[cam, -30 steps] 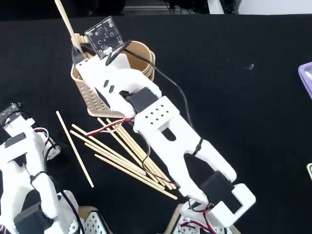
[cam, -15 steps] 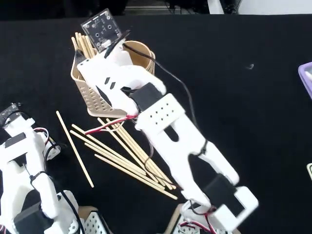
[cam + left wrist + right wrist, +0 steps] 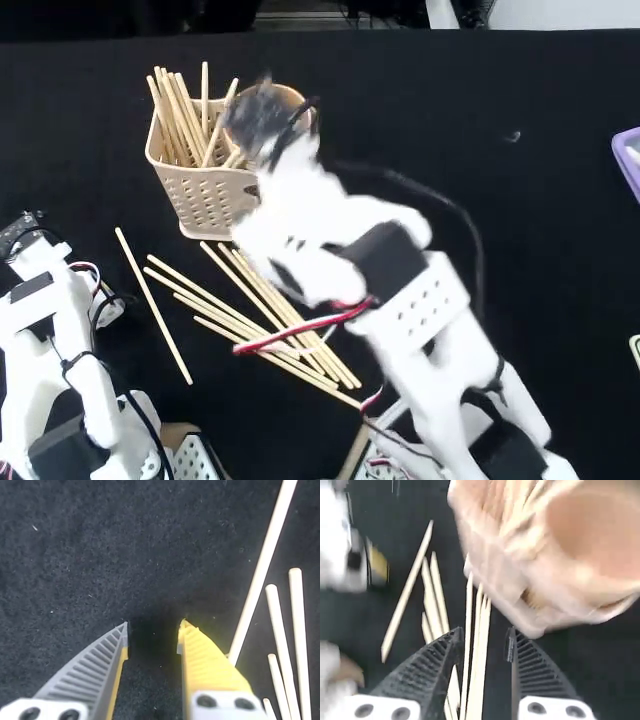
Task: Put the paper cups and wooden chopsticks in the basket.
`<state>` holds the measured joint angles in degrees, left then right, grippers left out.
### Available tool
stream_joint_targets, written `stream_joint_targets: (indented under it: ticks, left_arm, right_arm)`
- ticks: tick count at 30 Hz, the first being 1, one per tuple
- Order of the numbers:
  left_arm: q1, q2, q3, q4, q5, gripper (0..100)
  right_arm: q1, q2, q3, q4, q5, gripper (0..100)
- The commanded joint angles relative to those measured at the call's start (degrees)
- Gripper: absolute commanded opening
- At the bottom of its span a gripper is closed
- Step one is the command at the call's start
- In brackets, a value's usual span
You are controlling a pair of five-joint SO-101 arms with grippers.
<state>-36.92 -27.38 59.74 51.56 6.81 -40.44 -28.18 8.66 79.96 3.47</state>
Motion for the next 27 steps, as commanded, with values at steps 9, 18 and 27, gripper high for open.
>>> stream_joint_targets:
  ticks: [9, 18, 27]
  left_arm:
    - [0.04, -1.32, -0.22, -0.88, 0.44, 17]
    - [0.04, -1.41, -0.22, -0.88, 0.44, 17]
    - [0.04, -1.41, -0.22, -0.88, 0.44, 17]
  right_arm:
    - [0.00, -3.30, 49.71, -34.20, 13.10, 14.2]
    - [5.19, 6.81, 51.65, -40.70, 16.09, 14.1]
    - [4.04, 13.32, 47.43, -37.54, 16.18, 14.1]
